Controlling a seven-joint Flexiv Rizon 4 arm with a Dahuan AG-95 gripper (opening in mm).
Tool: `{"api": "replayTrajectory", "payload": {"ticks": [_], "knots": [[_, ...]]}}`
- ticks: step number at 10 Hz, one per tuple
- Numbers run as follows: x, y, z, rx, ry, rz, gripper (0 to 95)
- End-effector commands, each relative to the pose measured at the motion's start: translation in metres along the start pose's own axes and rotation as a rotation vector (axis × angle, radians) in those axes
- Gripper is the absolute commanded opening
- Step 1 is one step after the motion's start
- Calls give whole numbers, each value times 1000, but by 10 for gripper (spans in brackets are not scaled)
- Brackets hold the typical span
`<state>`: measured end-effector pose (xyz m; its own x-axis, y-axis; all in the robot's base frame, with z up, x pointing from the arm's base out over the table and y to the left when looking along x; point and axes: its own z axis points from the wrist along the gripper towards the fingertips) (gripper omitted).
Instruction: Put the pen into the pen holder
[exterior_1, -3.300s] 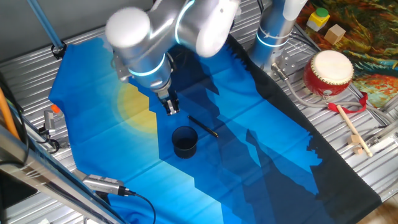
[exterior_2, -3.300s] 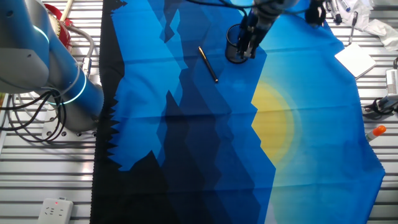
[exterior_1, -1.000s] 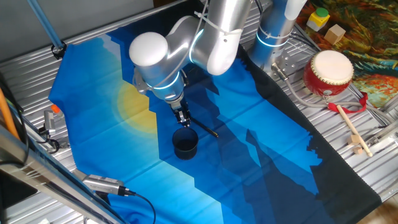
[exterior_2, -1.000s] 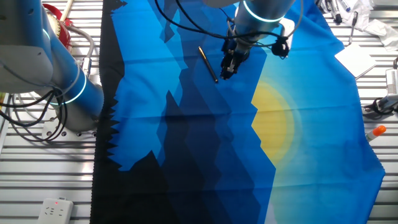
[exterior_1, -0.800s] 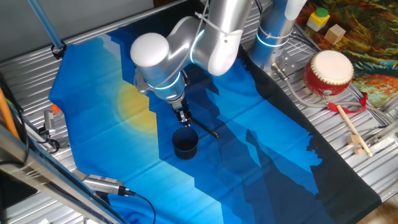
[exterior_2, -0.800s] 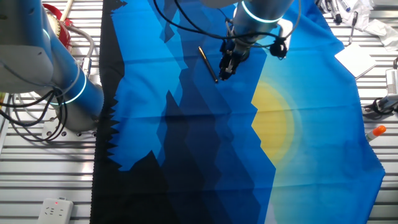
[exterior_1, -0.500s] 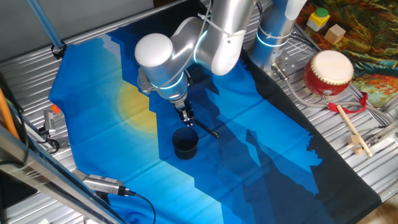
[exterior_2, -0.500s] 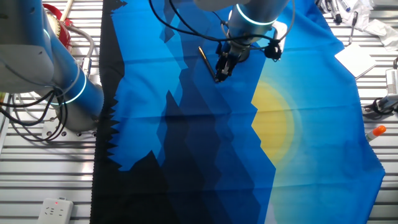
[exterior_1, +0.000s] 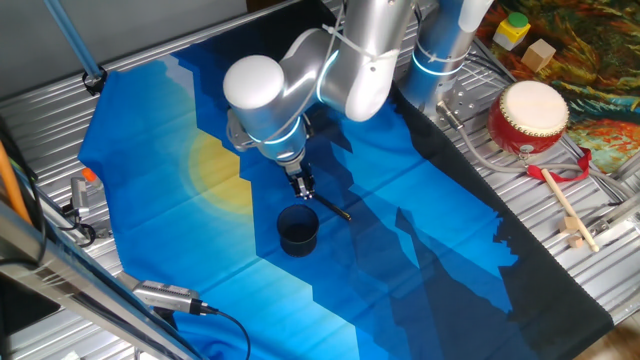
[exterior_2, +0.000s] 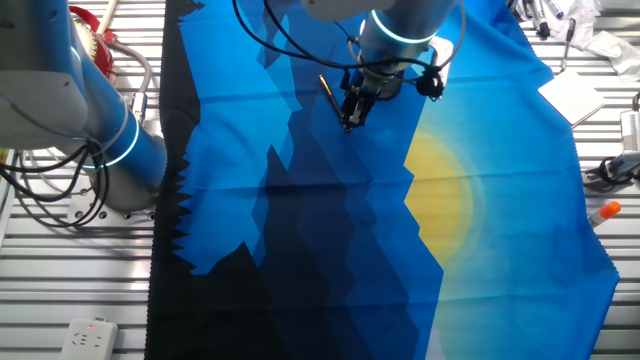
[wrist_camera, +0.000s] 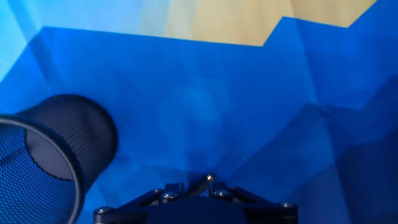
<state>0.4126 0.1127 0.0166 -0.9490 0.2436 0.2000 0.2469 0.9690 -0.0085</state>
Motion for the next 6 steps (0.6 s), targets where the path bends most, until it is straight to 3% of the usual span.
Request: {"api": "replayTrajectory", "payload": {"ticks": [1,6], "knots": [[-1,0,0,5,-8,0,380],[2,1,7,21,-17,-6,380]]}}
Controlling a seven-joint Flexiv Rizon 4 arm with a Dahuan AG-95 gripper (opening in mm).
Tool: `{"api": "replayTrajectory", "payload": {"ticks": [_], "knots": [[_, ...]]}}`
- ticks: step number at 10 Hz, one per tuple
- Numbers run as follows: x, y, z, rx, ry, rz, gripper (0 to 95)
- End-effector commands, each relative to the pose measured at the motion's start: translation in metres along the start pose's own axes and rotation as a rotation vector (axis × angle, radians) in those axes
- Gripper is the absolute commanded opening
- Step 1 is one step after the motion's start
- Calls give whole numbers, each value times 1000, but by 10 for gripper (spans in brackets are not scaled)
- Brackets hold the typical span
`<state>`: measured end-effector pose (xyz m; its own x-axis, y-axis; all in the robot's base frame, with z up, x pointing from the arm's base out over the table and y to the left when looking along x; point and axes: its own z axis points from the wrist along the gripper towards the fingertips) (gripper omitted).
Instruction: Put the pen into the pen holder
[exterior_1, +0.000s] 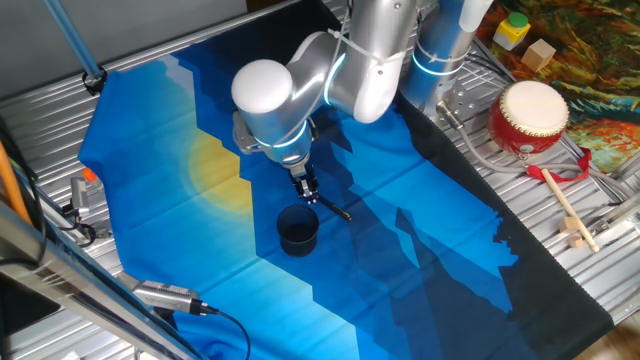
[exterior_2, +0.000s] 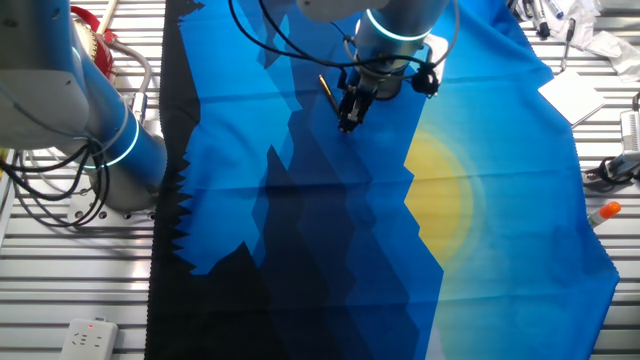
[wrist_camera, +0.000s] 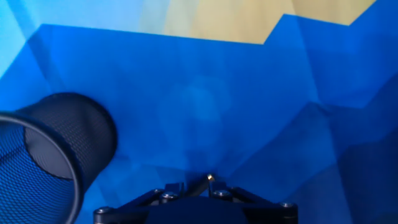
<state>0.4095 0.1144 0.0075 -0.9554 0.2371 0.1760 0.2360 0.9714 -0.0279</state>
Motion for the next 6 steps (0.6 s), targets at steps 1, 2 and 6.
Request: {"api": "replayTrajectory", "payload": {"ticks": [1,2,6], "knots": [[1,0,-2,0,7,1,380],[1,0,-2,27,-1,12,380],[1,0,-2,28,-9,-31,0]]}}
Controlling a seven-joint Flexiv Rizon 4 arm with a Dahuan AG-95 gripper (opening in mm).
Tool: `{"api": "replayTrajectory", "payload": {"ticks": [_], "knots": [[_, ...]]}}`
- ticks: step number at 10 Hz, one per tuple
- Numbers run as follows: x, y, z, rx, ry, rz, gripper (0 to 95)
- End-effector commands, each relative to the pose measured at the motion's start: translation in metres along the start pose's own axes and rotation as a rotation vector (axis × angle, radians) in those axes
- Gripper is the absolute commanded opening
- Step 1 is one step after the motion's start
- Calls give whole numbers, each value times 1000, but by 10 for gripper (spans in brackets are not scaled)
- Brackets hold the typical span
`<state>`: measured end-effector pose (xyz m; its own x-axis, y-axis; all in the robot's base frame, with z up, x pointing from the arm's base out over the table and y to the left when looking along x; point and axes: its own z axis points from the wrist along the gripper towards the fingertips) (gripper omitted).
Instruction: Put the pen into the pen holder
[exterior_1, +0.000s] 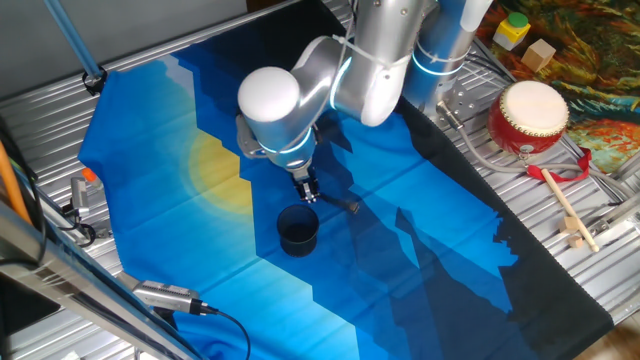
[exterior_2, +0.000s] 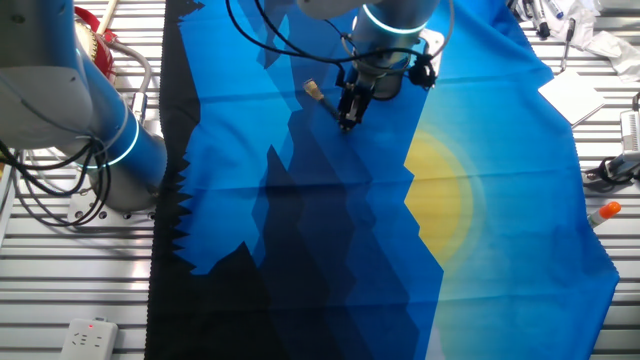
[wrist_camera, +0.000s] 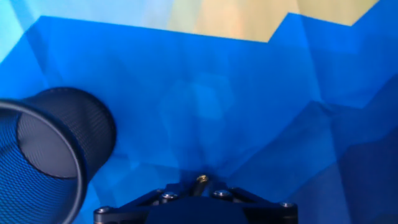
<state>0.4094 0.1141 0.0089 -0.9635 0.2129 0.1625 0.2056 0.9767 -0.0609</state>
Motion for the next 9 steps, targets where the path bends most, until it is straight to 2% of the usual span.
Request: {"api": "replayTrajectory", "payload": {"ticks": [1,3,4,5,6,8,9], "knots": [[1,0,-1,-10,6,-11,0],[1,0,-1,-13,0,-20,0],[-3,-3,-14,-23,-16,-39,0],[-8,-9,-50,-19,-6,-73,0],[-10,-11,-78,-18,4,-96,0],[-16,-10,-124,-16,16,-114,0],[-19,-10,-135,-16,18,-119,0]]}}
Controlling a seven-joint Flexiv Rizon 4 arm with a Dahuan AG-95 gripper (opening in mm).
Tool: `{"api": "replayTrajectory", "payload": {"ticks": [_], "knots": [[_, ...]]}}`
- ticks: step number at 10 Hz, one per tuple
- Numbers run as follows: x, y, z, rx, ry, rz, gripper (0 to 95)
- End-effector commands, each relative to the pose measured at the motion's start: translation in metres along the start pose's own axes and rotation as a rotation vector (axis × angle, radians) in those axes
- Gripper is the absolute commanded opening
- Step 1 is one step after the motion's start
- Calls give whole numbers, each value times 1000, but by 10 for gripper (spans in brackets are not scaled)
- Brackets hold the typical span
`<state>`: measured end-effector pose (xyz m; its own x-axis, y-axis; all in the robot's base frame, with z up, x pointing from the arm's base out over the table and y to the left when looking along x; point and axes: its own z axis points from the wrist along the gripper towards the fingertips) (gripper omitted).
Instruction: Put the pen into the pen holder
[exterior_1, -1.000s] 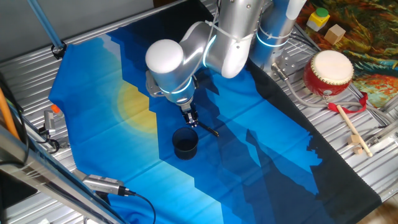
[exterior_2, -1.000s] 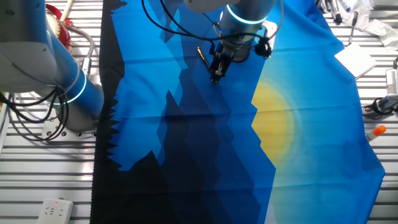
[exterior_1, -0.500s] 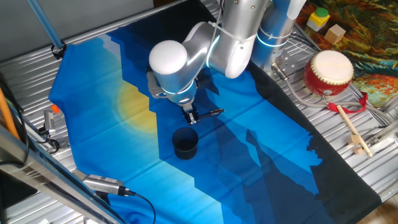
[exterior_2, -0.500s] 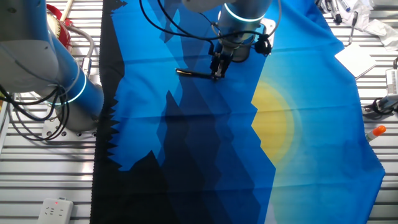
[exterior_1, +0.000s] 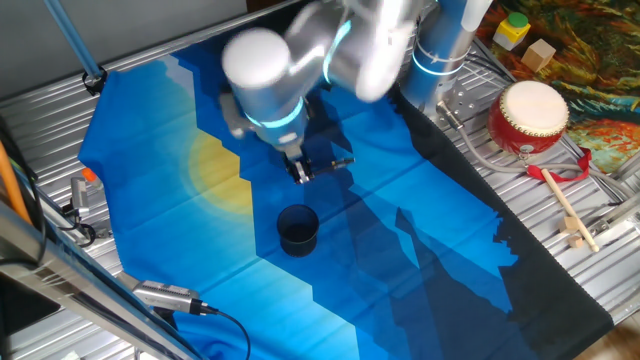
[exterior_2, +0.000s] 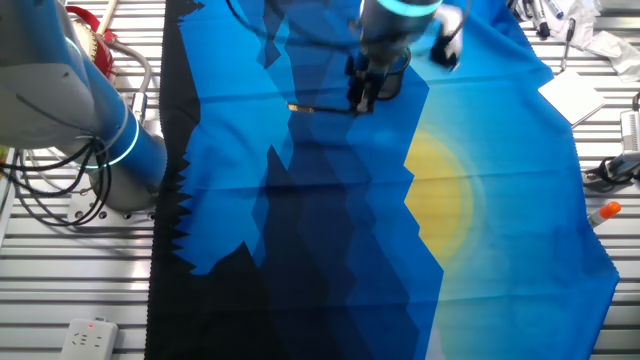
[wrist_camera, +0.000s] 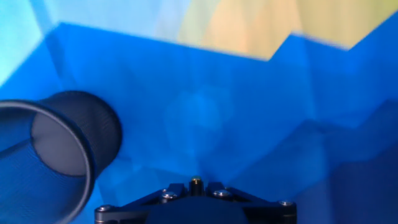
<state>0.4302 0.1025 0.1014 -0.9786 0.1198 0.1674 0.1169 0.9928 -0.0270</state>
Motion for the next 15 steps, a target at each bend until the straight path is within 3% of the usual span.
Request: {"api": "replayTrajectory", "payload": {"ticks": [1,2,6,9,11,15], "knots": [[-17,3,-55,3,22,-31,0],[-28,5,-71,1,23,-37,0],[-54,19,-93,-8,25,-3,0],[-73,30,-89,-38,22,43,0],[-83,37,-82,-80,31,90,0],[-78,59,-71,-87,32,121,0]]}}
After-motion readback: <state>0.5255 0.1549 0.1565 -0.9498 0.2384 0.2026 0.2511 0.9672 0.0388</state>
